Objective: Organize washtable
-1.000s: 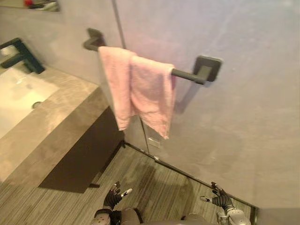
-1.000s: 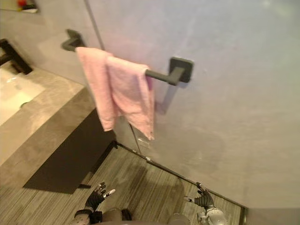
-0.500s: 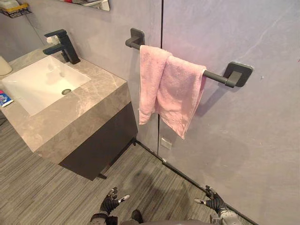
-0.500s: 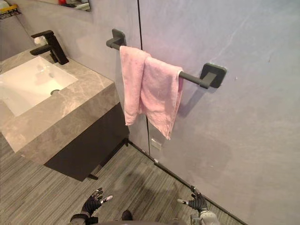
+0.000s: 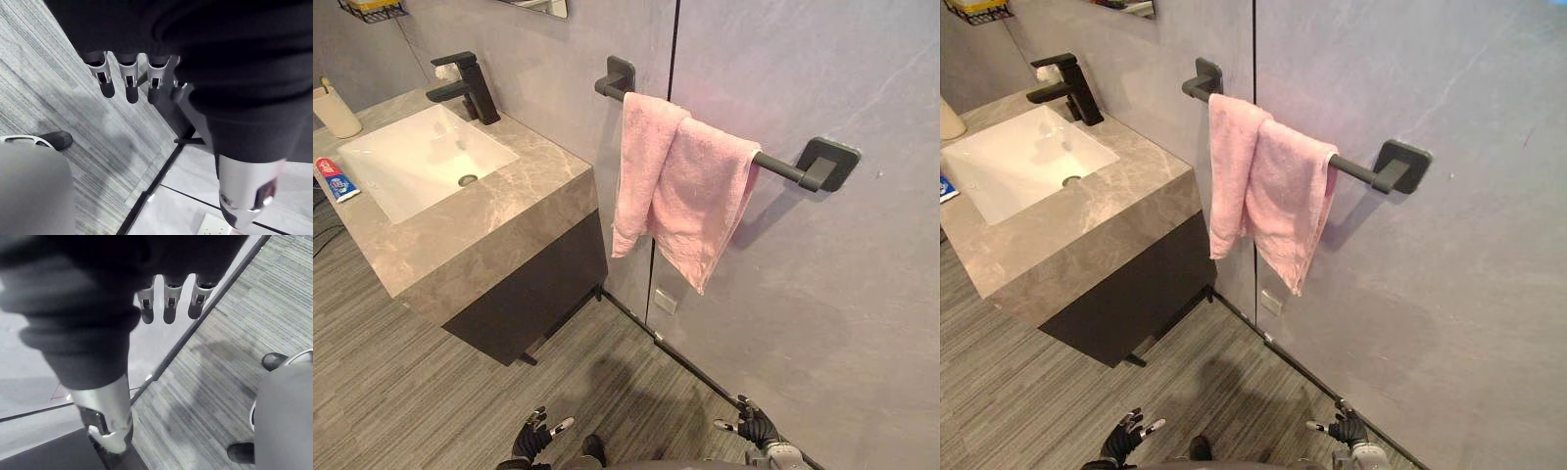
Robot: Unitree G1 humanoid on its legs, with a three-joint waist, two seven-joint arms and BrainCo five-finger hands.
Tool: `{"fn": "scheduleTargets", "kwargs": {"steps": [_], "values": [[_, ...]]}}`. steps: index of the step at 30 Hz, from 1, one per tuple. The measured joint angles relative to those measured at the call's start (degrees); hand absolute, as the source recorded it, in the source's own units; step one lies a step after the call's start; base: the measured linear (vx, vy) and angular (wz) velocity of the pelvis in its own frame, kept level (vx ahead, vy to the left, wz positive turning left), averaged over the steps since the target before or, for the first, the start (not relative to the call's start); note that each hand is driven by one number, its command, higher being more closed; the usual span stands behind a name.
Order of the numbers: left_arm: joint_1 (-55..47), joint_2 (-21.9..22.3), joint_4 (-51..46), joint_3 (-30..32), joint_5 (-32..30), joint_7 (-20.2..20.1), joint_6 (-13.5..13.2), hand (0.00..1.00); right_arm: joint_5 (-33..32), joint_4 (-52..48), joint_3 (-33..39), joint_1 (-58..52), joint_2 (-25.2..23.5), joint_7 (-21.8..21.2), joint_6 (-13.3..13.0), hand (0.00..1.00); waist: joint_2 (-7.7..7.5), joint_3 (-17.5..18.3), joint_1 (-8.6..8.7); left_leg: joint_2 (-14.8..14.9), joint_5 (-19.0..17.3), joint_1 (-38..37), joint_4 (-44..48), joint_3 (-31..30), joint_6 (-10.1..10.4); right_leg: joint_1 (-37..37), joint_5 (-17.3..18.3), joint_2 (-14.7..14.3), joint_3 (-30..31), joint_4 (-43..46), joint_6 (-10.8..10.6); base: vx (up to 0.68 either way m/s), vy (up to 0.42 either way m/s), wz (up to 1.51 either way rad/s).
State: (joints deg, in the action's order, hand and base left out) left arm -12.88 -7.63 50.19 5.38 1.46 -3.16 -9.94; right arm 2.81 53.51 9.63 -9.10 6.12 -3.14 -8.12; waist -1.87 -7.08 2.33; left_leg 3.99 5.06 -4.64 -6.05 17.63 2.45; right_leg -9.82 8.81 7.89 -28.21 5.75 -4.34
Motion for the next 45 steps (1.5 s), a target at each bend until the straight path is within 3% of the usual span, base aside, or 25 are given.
{"fn": "scheduleTargets", "kwargs": {"steps": [7,13,16,17,19,20,21,22,23,24,25,27,29,31,32,33,36,38,42,43,44,45], "values": [[1.80,0.05,1.51,-0.33,-0.01,0.95,0.73,0.00,-1.67,2.01,4.66,-0.41,-0.04,2.16,1.81,0.00,-0.37,-0.38,0.79,-0.08,0.04,-0.22,-0.03,0.49,0.03,-0.71,0.00,0.10,-0.34,-0.01,0.00,0.00,-0.001,0.01],[1.96,-0.03,1.61,-0.73,0.01,0.96,0.74,0.00,-2.29,2.01,6.10,0.51,-0.07,2.17,1.87,0.00,-0.18,-0.37,0.68,-0.20,1.35,1.59,-0.02,-2.35,0.64,-0.81,0.15,0.02,-3.72,0.14,0.24,-0.03,-0.017,0.30],[2.95,0.06,0.47,-0.91,0.09,1.10,0.70,0.00,-2.64,2.01,6.11,2.07,0.24,2.24,1.94,0.00,0.21,-1.31,-0.05,-0.65,5.12,6.63,0.09,-5.51,0.54,1.21,0.65,0.15,-9.16,1.78,1.03,-0.11,-0.029,1.11],[3.24,0.07,-0.94,-1.43,0.22,1.92,0.64,0.00,-3.03,2.05,6.13,4.17,1.23,2.74,1.95,0.00,1.04,-2.81,-0.09,-0.92,8.43,10.29,0.44,-7.38,1.18,3.29,1.18,0.27,-12.73,3.73,1.88,-0.14,0.002,1.34],[3.26,-0.03,-1.18,-1.89,0.58,2.10,0.69,0.00,-3.35,2.05,6.32,5.90,1.63,3.28,1.96,0.00,1.18,-3.21,-0.05,-1.13,11.96,13.16,0.34,-8.58,1.59,4.74,1.25,0.93,-15.14,4.98,2.38,-0.20,0.011,1.11],[3.89,-0.48,-1.54,-2.38,1.62,2.10,0.73,0.00,-3.46,2.10,6.78,7.13,1.56,3.53,1.81,0.00,0.10,-3.84,-0.76,-1.38,11.58,14.60,2.72,-4.31,0.99,5.41,1.04,2.34,-17.15,4.47,2.92,-0.19,0.029,0.83],[4.09,-0.90,-1.46,-2.52,2.39,2.13,0.97,0.00,-3.48,2.30,7.58,7.56,1.51,3.75,1.62,0.00,-0.66,-3.86,-0.83,-0.67,5.47,14.64,8.65,3.27,-2.86,4.73,0.67,3.53,-18.85,4.09,2.45,-0.11,0.048,0.85],[4.16,-1.14,-1.41,-2.63,2.48,2.13,0.97,0.00,-3.48,1.85,7.88,7.46,1.65,4.24,1.45,0.00,-2.06,-4.14,-0.55,0.26,-0.64,12.10,15.41,10.67,-5.18,3.34,0.22,5.73,-20.28,4.30,1.73,-0.02,0.034,0.65],[3.98,-0.93,-1.37,-2.76,2.48,2.11,0.92,0.00,-3.45,1.82,7.88,7.39,1.89,4.24,1.51,0.00,-2.12,-4.18,-0.21,1.18,-3.07,10.35,17.86,13.48,-4.68,2.53,-0.10,6.38,-20.66,4.42,1.53,0.00,0.064,0.60],[3.82,-0.13,-1.12,-3.04,2.46,2.10,0.87,0.00,-3.44,1.83,7.86,7.25,2.24,4.24,1.65,0.00,-1.05,-3.58,0.18,3.74,-7.26,7.07,20.25,17.51,-2.19,1.72,-0.64,7.07,-21.50,4.65,0.87,-0.01,0.181,0.71],[4.36,0.77,-1.04,-3.59,2.45,2.08,0.87,0.00,-3.44,1.86,8.08,6.97,3.07,4.23,1.74,0.00,0.76,-2.66,1.18,7.46,-9.80,5.10,20.38,20.97,-1.69,2.11,-0.87,7.47,-23.85,6.41,0.49,-0.02,0.153,0.72],[6.31,0.64,-1.07,-4.36,2.45,2.09,0.83,0.00,-3.42,1.99,9.25,6.64,2.31,4.20,2.05,0.00,1.45,-2.41,1.98,7.29,-10.63,5.35,18.23,23.35,-1.36,2.06,-1.21,8.57,-26.94,8.11,-0.08,-0.06,0.231,1.00],[7.63,-0.51,-1.16,-5.88,2.46,2.11,0.72,0.00,-3.40,2.13,10.19,5.22,0.19,4.12,2.02,0.00,-0.22,-1.36,1.92,3.26,-8.40,4.90,12.78,22.56,-2.15,2.05,-2.47,9.94,-29.75,7.81,-0.69,-0.07,0.305,0.93],[7.97,-1.00,-1.10,-6.99,2.43,2.07,0.71,0.00,-3.31,2.27,10.22,4.79,-0.54,4.11,2.08,0.00,-0.64,-1.00,1.94,-0.64,-5.19,3.95,5.93,18.43,-3.60,1.23,-5.13,10.78,-31.61,7.46,-0.65,-0.02,0.161,0.82],[7.94,-1.33,-1.05,-7.56,2.40,2.05,0.71,0.00,-3.30,2.43,10.22,4.79,-0.66,4.11,2.09,0.00,0.02,-1.41,1.94,-1.06,-5.07,3.96,5.63,17.87,-3.74,0.99,-5.53,11.02,-31.49,7.60,-0.45,-0.02,0.092,0.69],[7.72,-1.63,-0.89,-7.87,2.37,2.04,0.73,0.00,-3.26,2.87,10.01,5.05,-0.86,4.08,2.19,0.00,-0.58,-1.04,1.60,-1.52,-5.07,3.91,5.48,17.07,-3.74,0.66,-6.50,11.59,-31.19,8.22,-0.88,-0.03,0.071,0.53],[7.05,-1.97,1.41,-7.55,2.26,2.06,0.75,0.00,-2.85,3.49,9.37,6.76,-1.31,3.95,2.35,0.00,0.13,-1.43,1.15,-2.25,-4.89,4.07,5.45,16.71,-3.49,0.13,-7.85,12.71,-30.67,9.29,-0.73,-0.02,0.050,0.33],[6.50,-1.90,2.52,-7.51,2.18,2.04,0.76,0.00,-2.45,3.47,7.72,7.85,-1.05,3.92,2.33,0.00,0.97,-1.93,-0.05,-2.86,-4.89,4.32,4.65,16.58,-3.49,0.66,-7.92,13.04,-29.57,9.51,-0.87,-0.04,0.030,0.11],[4.86,-1.45,3.45,-7.45,2.16,2.00,0.77,0.00,-2.17,3.51,7.26,8.73,-0.89,2.95,2.42,0.00,2.09,-2.89,-0.12,-4.61,-5.45,5.15,2.08,13.71,-4.83,1.56,-7.26,14.96,-27.89,13.64,-0.33,-0.05,0.022,0.39],[4.97,-1.55,3.40,-7.23,2.16,2.02,0.77,0.00,-2.17,3.50,7.23,8.58,-0.71,2.92,2.42,0.00,1.92,-3.41,0.09,-5.25,-6.10,5.14,2.64,12.53,-5.80,2.72,-6.62,16.82,-23.18,18.11,1.38,-0.05,0.082,0.81],[5.18,-1.70,3.35,-7.37,2.10,2.07,0.75,0.00,-2.18,3.50,7.09,7.41,-0.65,2.89,2.45,0.00,1.78,-3.81,0.30,-6.19,-6.71,5.23,3.76,10.17,-6.74,5.90,-6.74,17.37,-11.90,24.03,6.22,0.01,0.083,1.03],[5.29,-2.03,3.32,-7.58,1.78,2.05,0.69,0.00,-2.21,3.49,6.03,6.44,-0.69,2.84,2.43,0.00,1.90,-4.22,0.41,-5.88,-7.10,4.99,4.53,7.59,-7.30,8.85,-3.95,15.12,-1.15,27.10,6.89,0.09,0.027,1.23]]}}
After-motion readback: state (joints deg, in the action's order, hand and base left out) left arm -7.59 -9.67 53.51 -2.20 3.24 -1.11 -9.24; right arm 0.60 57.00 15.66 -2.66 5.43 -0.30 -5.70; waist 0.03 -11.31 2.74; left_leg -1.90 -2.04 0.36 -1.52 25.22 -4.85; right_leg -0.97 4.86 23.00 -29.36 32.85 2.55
